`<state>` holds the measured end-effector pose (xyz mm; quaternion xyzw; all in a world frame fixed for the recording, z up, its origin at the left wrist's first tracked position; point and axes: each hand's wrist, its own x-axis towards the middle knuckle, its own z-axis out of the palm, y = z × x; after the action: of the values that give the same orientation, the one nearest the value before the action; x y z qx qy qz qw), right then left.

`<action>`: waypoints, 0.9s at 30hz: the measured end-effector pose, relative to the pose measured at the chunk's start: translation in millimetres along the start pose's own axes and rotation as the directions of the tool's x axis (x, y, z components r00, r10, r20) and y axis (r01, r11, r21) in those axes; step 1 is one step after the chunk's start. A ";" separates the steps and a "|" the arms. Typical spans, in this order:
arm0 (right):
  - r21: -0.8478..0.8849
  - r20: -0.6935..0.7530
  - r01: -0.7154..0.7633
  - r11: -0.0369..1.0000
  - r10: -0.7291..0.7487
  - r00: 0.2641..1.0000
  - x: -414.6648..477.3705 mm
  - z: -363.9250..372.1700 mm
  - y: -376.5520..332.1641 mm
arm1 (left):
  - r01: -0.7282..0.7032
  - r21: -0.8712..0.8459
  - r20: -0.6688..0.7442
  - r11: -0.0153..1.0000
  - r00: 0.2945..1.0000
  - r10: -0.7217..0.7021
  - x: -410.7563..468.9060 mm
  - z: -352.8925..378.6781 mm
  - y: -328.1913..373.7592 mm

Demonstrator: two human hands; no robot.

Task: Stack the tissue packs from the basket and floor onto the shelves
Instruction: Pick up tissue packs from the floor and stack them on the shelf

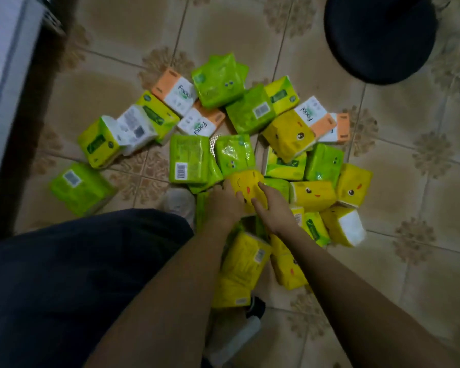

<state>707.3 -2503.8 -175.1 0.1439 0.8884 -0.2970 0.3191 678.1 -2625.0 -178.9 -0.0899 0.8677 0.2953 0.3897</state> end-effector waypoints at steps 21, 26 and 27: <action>-0.020 -0.036 -0.157 0.987 0.156 0.987 66.0 -33.4 10.0 | 0.361 -0.507 0.132 0.783 0.930 -0.343 2.7 39.7 -10.5; 0.508 -0.104 -0.271 0.818 0.371 0.923 12.8 -80.5 -20.0 | 0.173 -0.718 -0.011 0.675 0.966 -0.259 -20.9 -24.6 24.8; 0.566 -0.105 -0.257 0.783 0.377 0.920 3.3 -90.2 -30.6 | 0.129 -0.738 -0.051 0.663 0.968 -0.245 -25.9 -39.6 32.7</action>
<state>647.8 -2471.6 -108.0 0.4070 0.7593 -0.4605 0.2140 658.4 -2623.4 -124.9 -0.3476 0.6905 0.5666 0.2852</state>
